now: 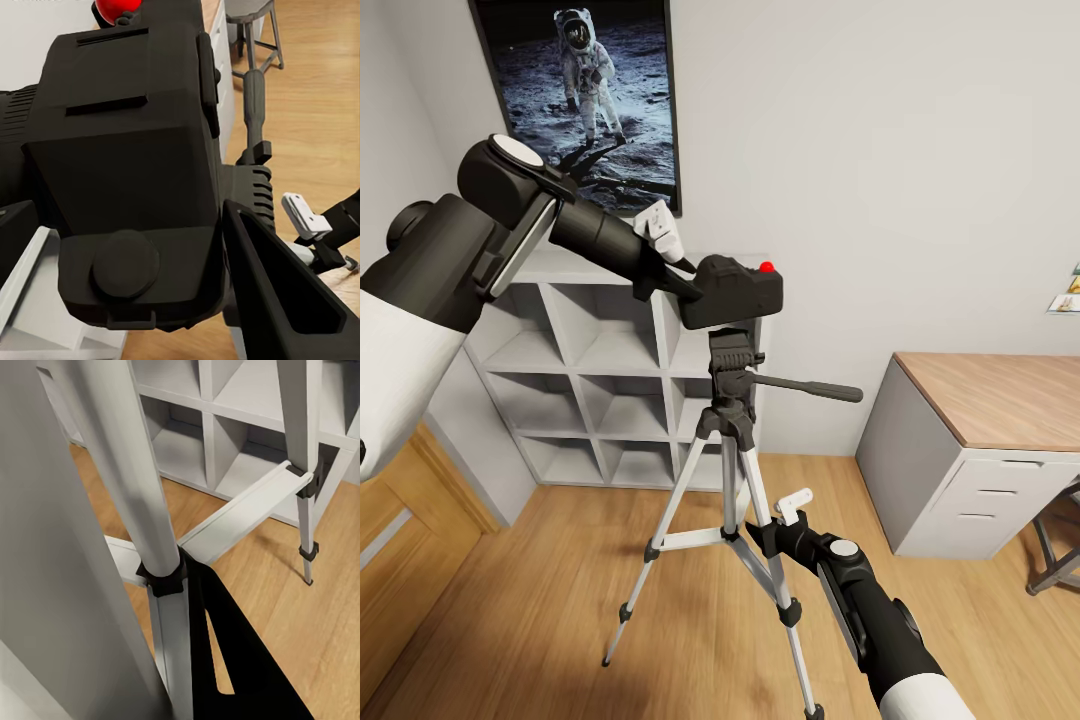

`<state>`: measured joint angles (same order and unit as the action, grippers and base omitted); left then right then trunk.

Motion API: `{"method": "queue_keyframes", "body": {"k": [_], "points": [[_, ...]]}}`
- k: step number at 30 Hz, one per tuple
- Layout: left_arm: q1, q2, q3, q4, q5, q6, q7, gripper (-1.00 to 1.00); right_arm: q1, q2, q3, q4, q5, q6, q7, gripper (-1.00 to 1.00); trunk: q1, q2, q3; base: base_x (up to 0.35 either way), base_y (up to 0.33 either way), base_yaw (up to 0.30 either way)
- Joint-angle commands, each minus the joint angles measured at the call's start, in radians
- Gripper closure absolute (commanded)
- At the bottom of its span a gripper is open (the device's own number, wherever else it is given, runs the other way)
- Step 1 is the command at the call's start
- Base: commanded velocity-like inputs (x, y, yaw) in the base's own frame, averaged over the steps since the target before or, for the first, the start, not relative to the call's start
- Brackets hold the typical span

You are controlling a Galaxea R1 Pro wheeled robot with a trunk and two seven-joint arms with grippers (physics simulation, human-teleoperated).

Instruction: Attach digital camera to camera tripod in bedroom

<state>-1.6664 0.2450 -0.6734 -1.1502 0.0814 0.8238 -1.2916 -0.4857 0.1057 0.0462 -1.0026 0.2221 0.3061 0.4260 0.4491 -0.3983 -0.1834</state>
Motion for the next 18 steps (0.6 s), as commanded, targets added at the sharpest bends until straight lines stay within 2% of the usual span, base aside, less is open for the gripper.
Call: {"method": "queue_keyframes", "body": {"k": [1, 18], "points": [[-0.002, 0.001, -0.003, 0.0, 0.007, 0.006, 0.003, 1.0, -0.001, 0.0, -0.003, 0.03, 0.031, 0.0, 0.005, 1.0, 0.001, -0.002, -0.002, 0.0, 0.0, 0.0], [0.005, 0.001, -0.003, 0.002, 0.001, 0.006, 0.014, 1.0, -0.001, 0.0, -0.003, 0.03, 0.031, -0.001, 0.005, 1.0, 0.001, -0.002, -0.002, 0.0, 0.0, 0.0]]}}
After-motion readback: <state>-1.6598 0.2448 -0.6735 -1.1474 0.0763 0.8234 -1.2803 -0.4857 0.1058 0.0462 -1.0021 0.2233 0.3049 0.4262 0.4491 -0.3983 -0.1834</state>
